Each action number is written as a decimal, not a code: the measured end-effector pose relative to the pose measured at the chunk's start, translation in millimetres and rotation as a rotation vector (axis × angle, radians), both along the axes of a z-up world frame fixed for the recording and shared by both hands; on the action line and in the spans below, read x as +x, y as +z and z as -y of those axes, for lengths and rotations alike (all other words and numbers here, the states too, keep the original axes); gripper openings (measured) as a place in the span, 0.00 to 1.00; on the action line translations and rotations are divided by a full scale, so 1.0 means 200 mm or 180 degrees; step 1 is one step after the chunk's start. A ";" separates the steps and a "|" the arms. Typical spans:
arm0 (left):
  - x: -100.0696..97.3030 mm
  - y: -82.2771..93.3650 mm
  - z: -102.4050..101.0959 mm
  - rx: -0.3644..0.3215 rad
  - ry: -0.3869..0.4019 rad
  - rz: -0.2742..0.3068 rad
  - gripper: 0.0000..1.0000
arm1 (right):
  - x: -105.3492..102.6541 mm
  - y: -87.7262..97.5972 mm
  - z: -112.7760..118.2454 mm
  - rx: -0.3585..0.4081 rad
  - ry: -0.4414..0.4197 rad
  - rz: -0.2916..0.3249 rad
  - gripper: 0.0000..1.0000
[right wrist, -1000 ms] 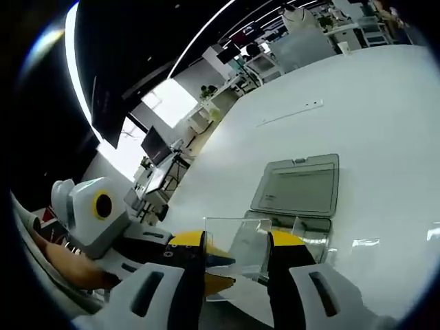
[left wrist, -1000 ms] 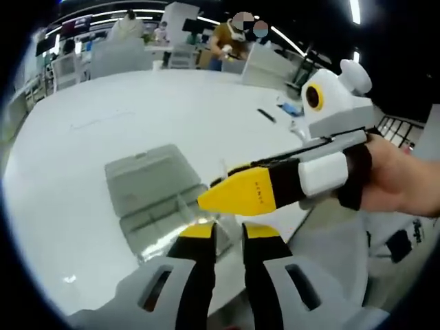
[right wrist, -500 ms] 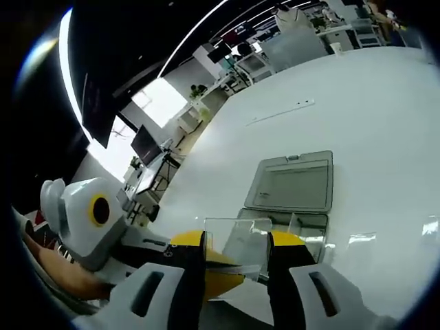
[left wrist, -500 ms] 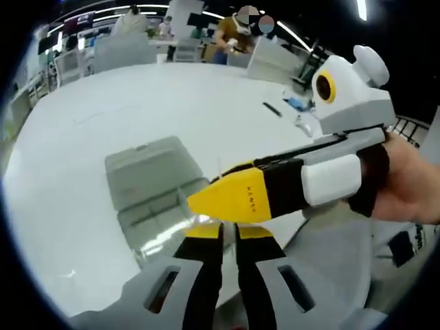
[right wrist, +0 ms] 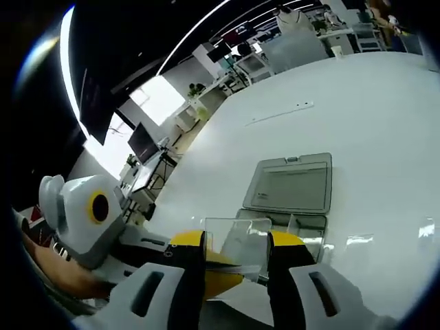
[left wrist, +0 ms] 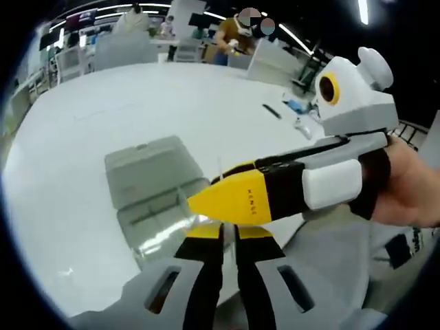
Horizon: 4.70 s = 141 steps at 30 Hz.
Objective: Insert the divider into the dual guide fixture by aligning both edges with the guide slots and pushing it downward to the bottom, including one-sided entry, uneven engagement, binding, and posture correction.
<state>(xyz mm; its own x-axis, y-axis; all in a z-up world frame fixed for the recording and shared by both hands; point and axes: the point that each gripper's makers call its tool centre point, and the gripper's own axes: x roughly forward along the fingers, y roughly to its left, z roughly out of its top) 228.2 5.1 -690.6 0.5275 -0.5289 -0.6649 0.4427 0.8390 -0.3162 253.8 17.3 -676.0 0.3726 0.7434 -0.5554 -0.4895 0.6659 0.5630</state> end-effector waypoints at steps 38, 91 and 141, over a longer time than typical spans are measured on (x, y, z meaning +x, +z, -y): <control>-0.02 0.00 -0.09 -0.0193 -0.0227 -0.0261 0.02 | -0.03 0.10 0.03 0.0169 0.0126 0.0235 0.40; 0.11 -0.23 -0.27 0.0156 0.0661 -0.1895 0.02 | -0.25 0.01 0.21 -0.0256 0.1903 0.1679 0.67; 0.11 -0.39 -0.30 0.0333 0.0715 -0.2137 0.02 | -0.26 0.01 0.24 -0.0258 0.1905 0.1591 0.68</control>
